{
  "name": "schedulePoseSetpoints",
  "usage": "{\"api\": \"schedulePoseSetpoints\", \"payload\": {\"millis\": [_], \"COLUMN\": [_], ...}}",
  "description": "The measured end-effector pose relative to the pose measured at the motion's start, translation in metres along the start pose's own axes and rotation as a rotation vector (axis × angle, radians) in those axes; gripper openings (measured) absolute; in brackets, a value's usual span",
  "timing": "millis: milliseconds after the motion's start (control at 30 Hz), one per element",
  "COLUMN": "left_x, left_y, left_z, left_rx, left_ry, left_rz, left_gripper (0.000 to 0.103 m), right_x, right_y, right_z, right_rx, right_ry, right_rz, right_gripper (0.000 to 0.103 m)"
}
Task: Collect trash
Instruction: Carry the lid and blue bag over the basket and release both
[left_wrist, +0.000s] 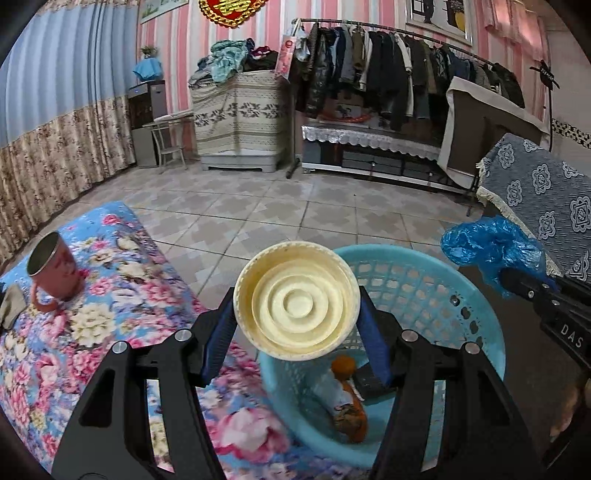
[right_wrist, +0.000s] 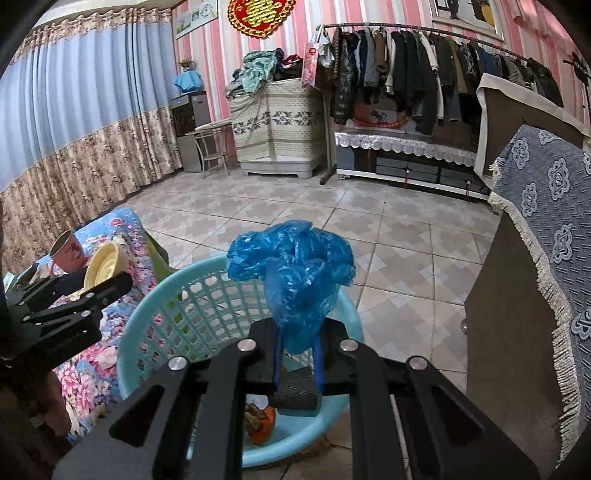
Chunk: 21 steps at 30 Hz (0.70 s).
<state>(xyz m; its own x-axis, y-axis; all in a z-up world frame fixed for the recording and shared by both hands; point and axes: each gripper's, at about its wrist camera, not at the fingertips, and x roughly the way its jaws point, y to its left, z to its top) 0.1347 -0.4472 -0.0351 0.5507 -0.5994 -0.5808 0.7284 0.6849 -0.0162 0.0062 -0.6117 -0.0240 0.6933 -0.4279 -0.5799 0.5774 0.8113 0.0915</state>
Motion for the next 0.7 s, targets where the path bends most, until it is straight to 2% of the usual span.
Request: {"api": "schedulePoseSetpoints", "payload": {"millis": [100, 267, 400, 500, 600, 700], "left_x": [0.003, -0.007, -0.02, -0.032, -0.047, -0.059], "left_y": [-0.005, -0.008, 0.005, 0.021, 0.042, 0.061], "left_z": [0.003, 0.011, 0.016, 0.022, 0.027, 0.029], "left_rx": [0.008, 0.007, -0.006, -0.02, -0.041, -0.078], "left_ry": [0.003, -0.031, -0.053, -0.089, -0.123, -0.138], "left_rz": [-0.02, 0.006, 0.056, 0.115, 0.171, 0.193], "left_gripper": [0.061, 0.086, 0.09, 0.097, 0.098, 0.098], "right_x": [0.0, 0.003, 0.006, 0.01, 0.016, 0.024], "right_y": [-0.004, -0.003, 0.003, 0.011, 0.021, 0.034], "right_z": [0.0, 0.001, 0.002, 0.002, 0.001, 0.0], "right_rx": [0.005, 0.015, 0.0, -0.007, -0.012, -0.015], "right_ry": [0.002, 0.007, 0.014, 0.018, 0.022, 0.03], "right_rz": [-0.005, -0.002, 0.003, 0.009, 0.017, 0.025], "right_gripper": [0.013, 0.013, 0.013, 0.013, 0.013, 0.013]}}
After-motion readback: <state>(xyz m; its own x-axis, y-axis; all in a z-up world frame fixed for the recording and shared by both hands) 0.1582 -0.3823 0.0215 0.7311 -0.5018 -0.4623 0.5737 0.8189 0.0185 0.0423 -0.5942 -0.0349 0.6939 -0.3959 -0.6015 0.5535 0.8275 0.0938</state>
